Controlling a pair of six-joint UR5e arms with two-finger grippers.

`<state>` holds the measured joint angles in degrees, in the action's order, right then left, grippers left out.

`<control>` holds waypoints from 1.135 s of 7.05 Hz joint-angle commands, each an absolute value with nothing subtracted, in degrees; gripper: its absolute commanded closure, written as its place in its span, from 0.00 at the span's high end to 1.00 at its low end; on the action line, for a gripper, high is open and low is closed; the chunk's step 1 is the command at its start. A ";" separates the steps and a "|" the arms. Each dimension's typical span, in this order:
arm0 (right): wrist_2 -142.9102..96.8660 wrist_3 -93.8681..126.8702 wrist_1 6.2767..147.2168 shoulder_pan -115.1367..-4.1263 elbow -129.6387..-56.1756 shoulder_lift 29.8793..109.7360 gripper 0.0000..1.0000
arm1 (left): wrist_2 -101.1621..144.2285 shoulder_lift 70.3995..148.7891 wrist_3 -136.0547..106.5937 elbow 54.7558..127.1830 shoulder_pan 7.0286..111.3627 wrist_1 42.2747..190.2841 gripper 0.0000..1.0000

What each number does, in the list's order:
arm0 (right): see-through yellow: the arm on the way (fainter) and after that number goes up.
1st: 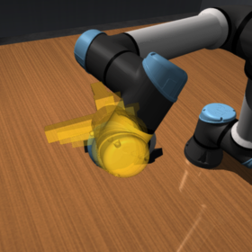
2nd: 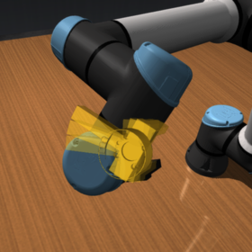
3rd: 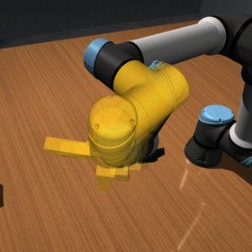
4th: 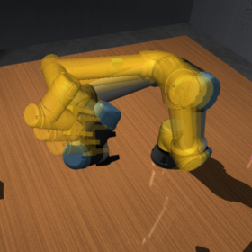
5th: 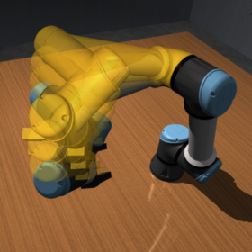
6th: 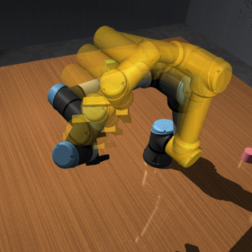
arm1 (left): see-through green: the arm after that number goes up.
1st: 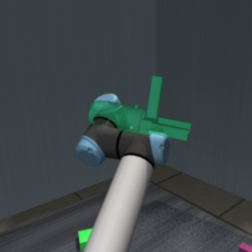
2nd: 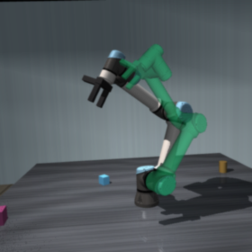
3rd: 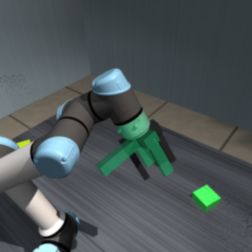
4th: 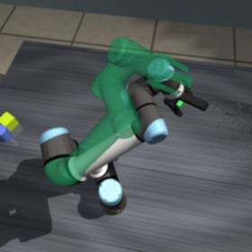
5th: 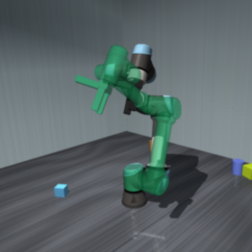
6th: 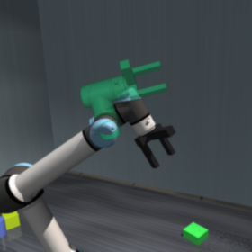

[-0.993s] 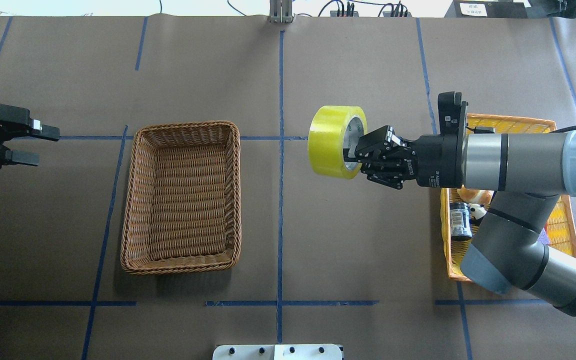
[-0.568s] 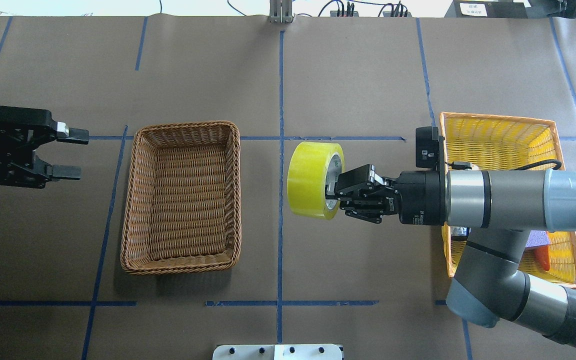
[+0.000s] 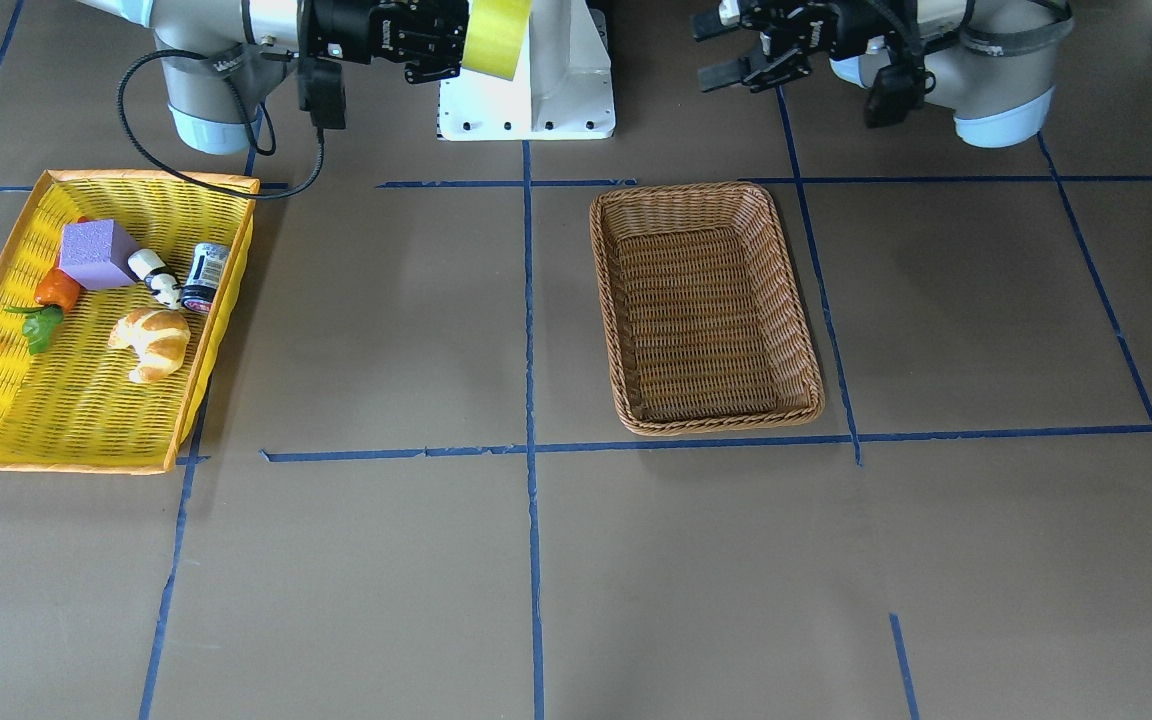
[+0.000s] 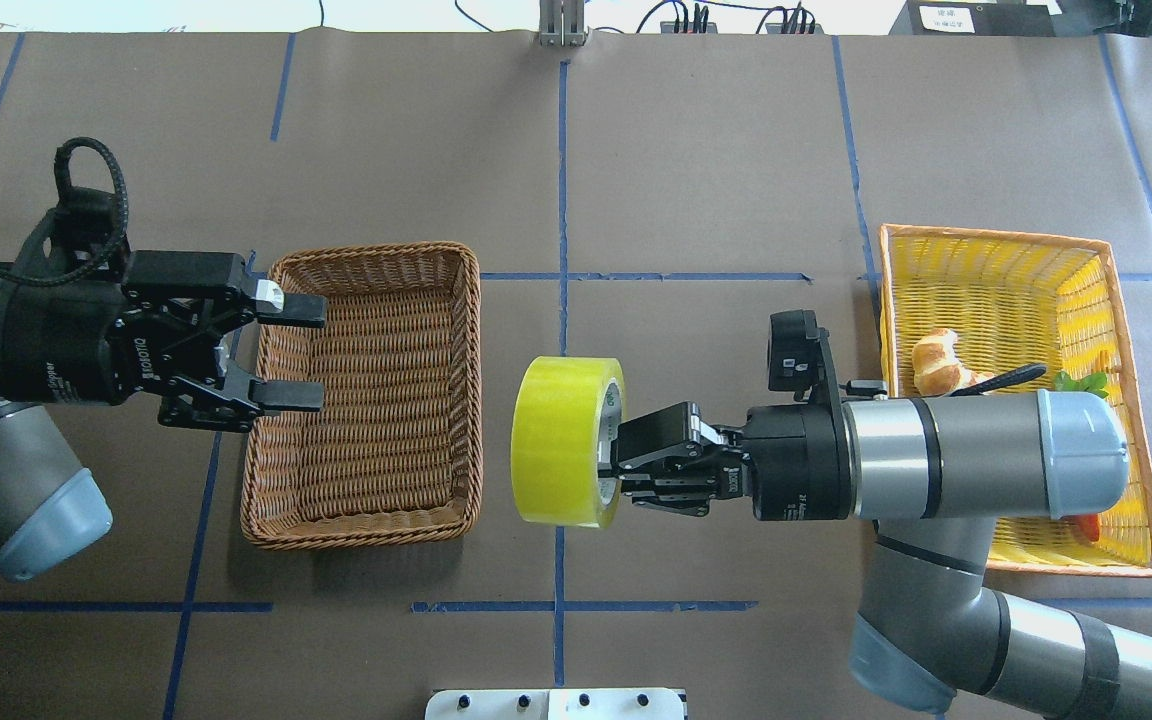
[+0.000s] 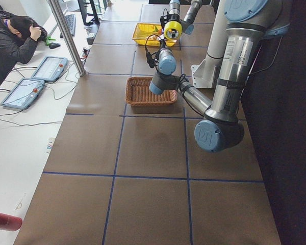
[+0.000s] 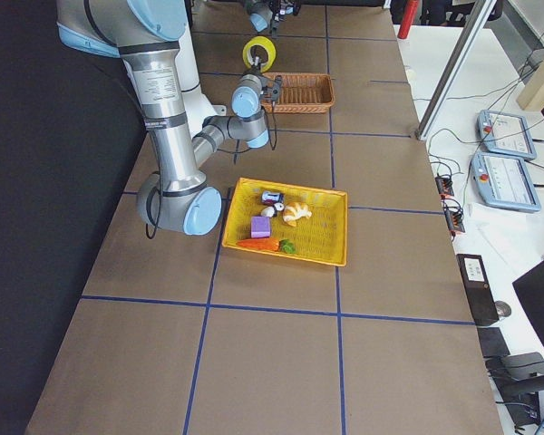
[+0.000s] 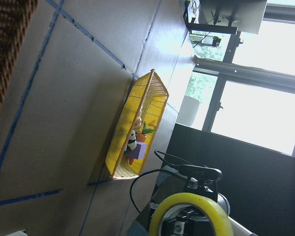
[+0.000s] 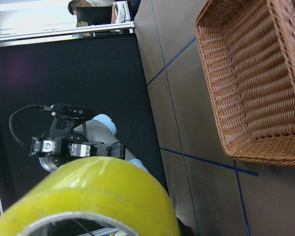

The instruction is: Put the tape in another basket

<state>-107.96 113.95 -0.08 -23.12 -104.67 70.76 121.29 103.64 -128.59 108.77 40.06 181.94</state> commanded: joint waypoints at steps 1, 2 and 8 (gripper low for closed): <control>-107.93 113.82 0.18 -21.62 -104.50 69.52 0.01 | 118.74 105.91 -129.46 109.51 35.61 182.02 1.00; -107.93 113.91 0.35 -21.62 -104.33 69.52 0.01 | 118.74 107.91 -130.86 108.99 35.16 181.59 1.00; -106.17 113.73 1.23 -18.99 -100.90 66.01 0.02 | 116.64 110.74 -134.12 108.46 32.26 181.41 1.00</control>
<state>-106.52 113.76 1.19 -19.41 -101.15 66.35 117.55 110.11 -134.11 108.76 32.94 181.47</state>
